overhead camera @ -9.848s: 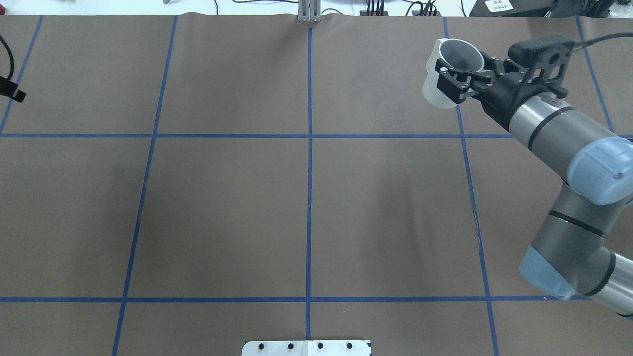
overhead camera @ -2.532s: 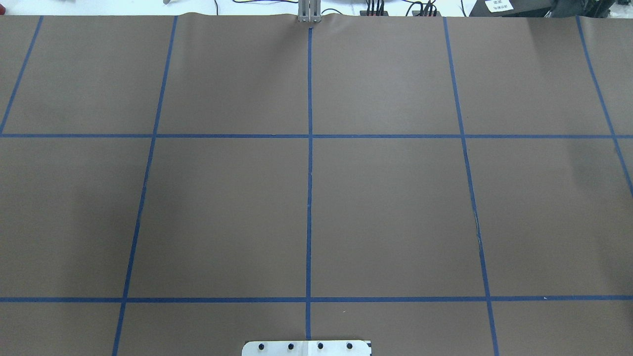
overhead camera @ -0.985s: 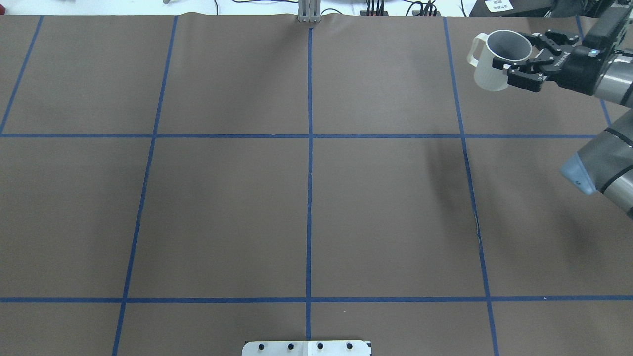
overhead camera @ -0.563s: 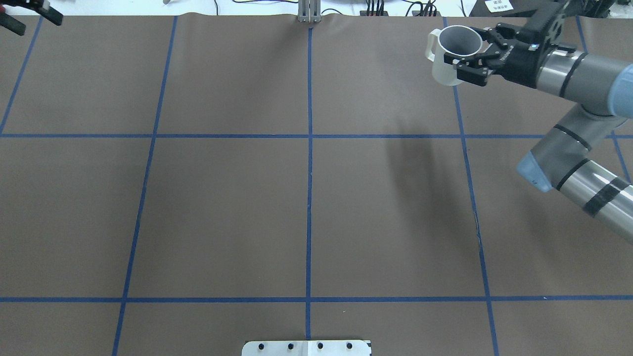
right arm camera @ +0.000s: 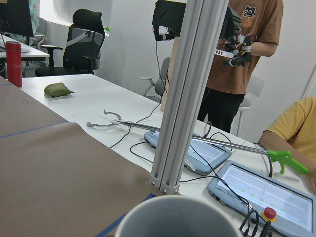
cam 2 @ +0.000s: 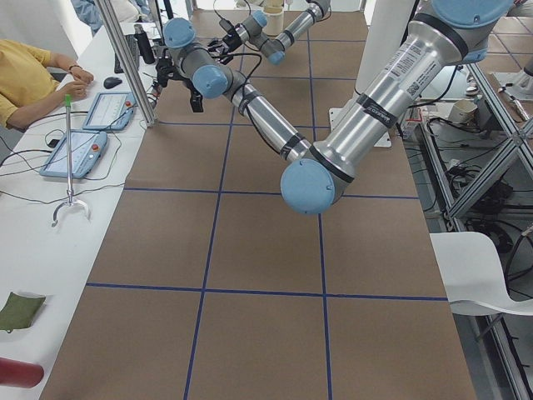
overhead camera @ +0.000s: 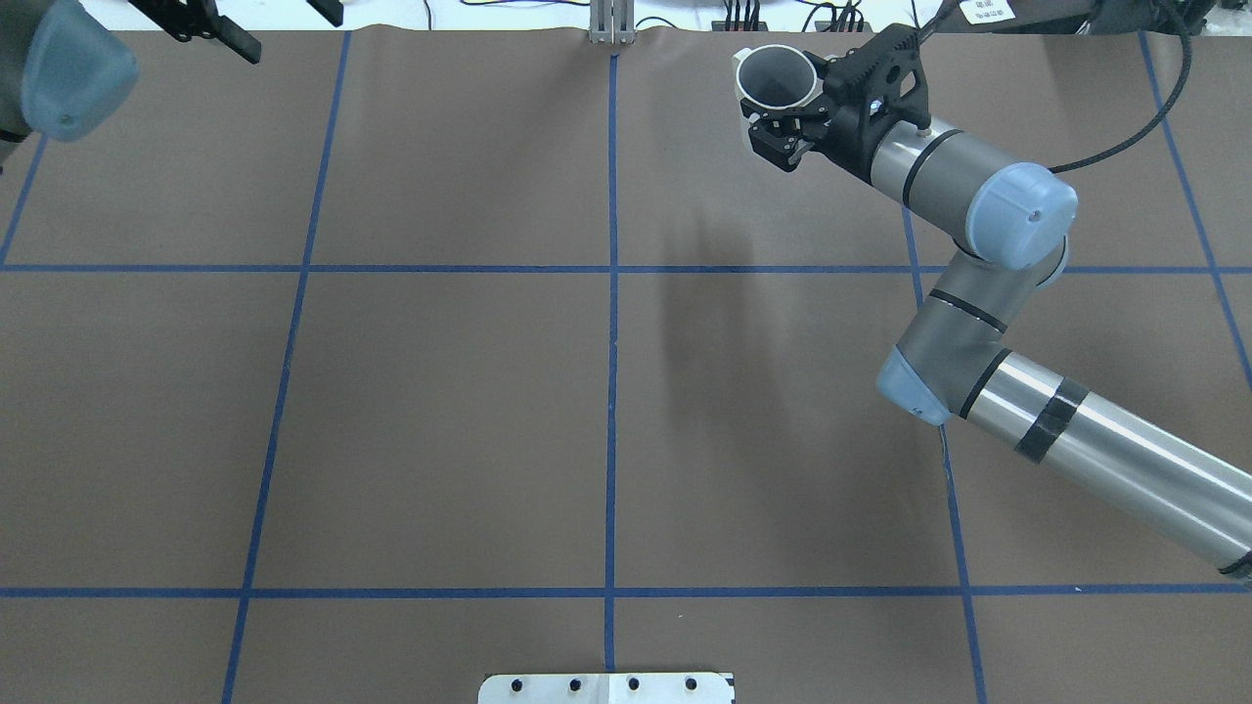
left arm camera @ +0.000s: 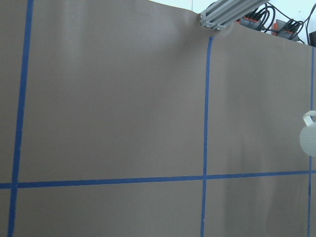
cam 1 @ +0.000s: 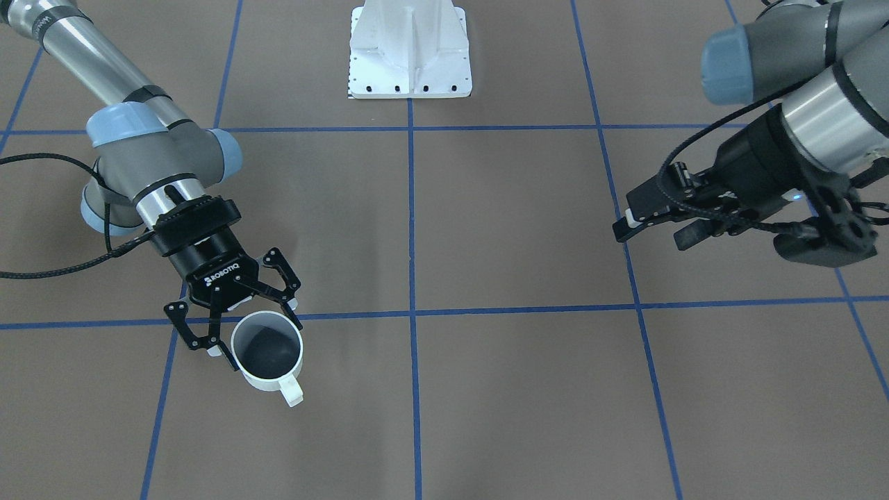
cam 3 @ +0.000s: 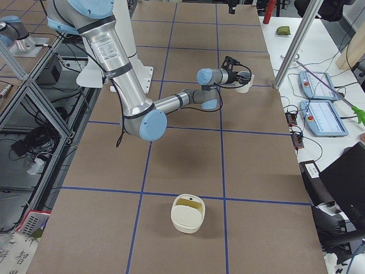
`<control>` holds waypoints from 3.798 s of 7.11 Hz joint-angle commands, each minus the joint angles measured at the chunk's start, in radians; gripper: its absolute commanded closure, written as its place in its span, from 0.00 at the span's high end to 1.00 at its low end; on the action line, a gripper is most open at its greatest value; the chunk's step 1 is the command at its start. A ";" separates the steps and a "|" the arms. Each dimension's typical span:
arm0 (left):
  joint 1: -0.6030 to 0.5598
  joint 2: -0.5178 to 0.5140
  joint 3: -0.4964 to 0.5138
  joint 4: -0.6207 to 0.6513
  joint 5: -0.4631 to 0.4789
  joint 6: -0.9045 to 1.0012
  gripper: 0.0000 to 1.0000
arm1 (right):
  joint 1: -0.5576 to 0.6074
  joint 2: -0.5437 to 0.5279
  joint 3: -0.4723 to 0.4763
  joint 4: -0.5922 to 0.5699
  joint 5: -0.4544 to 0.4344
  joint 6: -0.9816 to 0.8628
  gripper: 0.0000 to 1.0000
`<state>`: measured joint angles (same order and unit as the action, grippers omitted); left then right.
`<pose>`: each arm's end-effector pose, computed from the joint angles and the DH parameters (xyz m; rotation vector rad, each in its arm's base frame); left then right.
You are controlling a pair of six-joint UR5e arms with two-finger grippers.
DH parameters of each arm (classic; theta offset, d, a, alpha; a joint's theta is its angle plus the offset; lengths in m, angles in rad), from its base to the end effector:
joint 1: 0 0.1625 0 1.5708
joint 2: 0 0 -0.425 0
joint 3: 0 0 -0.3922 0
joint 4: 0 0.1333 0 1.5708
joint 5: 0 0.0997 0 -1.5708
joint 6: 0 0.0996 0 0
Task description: Left arm hands cup to right arm to dump lemon
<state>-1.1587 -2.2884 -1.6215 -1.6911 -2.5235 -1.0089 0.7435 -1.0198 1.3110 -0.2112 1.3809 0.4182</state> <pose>0.2203 -0.6340 0.1691 0.0415 1.1966 -0.1010 -0.4033 -0.5775 0.3048 1.4208 -0.8422 -0.1551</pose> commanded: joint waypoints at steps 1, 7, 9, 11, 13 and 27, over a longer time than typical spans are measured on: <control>0.094 -0.116 0.060 -0.002 0.112 -0.138 1.00 | -0.035 0.053 0.013 -0.069 -0.043 -0.002 0.00; 0.231 -0.154 0.138 -0.179 0.256 -0.284 1.00 | -0.219 0.104 0.105 -0.203 -0.270 -0.015 0.00; 0.243 -0.158 0.138 -0.179 0.258 -0.289 0.99 | -0.265 0.113 0.105 -0.226 -0.330 -0.015 0.00; 0.257 -0.158 0.140 -0.196 0.270 -0.320 0.61 | -0.279 0.127 0.105 -0.241 -0.338 -0.027 0.00; 0.292 -0.157 0.141 -0.208 0.314 -0.321 0.46 | -0.280 0.129 0.105 -0.241 -0.339 -0.029 0.00; 0.336 -0.157 0.166 -0.222 0.351 -0.313 0.39 | -0.280 0.138 0.111 -0.240 -0.338 -0.030 0.00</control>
<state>-0.8248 -2.4451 -1.4558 -1.9143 -2.1721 -1.3228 0.4640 -0.8822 1.4220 -0.4510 1.0430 0.3881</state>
